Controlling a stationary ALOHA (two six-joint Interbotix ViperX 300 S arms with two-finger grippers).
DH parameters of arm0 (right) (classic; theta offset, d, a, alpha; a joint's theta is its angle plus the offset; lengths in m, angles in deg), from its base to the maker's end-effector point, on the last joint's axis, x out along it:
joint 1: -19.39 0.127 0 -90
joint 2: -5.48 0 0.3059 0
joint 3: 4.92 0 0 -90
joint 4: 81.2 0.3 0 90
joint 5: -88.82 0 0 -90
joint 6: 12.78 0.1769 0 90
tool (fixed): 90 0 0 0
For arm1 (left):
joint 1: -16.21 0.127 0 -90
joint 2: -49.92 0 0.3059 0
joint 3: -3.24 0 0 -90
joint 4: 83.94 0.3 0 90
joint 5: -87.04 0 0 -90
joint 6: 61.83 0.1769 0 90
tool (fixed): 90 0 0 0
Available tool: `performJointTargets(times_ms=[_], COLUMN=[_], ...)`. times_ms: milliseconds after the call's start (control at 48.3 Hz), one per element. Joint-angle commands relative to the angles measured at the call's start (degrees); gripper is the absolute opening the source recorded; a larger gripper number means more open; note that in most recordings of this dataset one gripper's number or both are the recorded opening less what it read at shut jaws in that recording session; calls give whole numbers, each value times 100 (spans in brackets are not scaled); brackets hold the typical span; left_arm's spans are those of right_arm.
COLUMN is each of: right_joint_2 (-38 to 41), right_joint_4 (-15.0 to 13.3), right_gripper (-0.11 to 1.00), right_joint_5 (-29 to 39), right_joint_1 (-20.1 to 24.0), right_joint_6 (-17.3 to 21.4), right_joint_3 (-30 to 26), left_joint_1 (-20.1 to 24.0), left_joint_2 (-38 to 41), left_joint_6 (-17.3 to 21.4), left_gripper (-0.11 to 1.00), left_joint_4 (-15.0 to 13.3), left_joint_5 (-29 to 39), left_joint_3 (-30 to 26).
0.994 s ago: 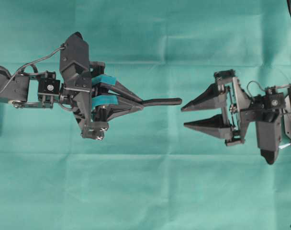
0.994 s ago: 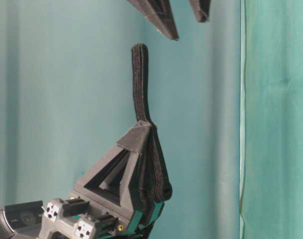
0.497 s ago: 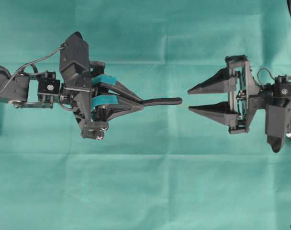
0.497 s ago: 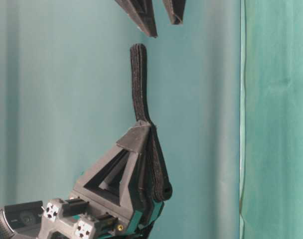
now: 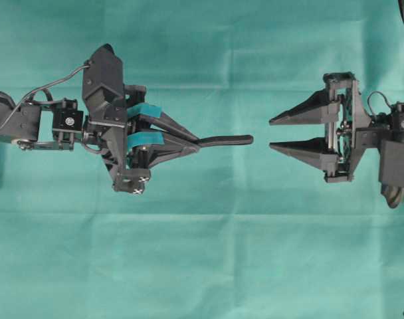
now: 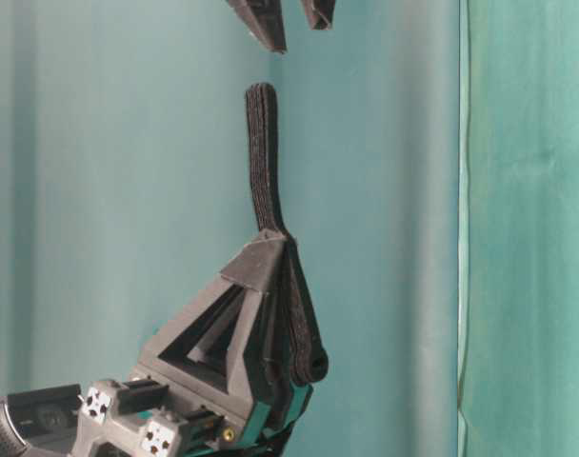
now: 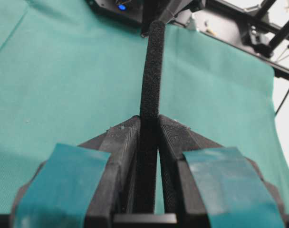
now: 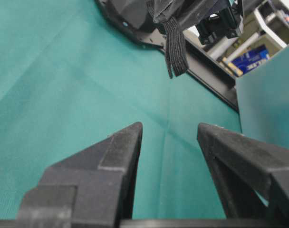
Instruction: Peel off the Velcro with your right arm.
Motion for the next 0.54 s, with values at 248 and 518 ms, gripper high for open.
performJointTargets(times_ms=[248,518], right_joint_2=[-44,-88], right_joint_4=[105,114], right_gripper=[18,18], right_joint_5=[-18,123], right_joint_1=[-9,-9], right_joint_6=[844,1854], right_joint_3=[-123,-193], left_joint_1=[97,105], left_joint_2=[-132,-176], left_joint_6=[246,905], left_gripper=[10,10], left_joint_4=[35,35], left_joint_5=[-62,-9], left_joint_3=[26,53])
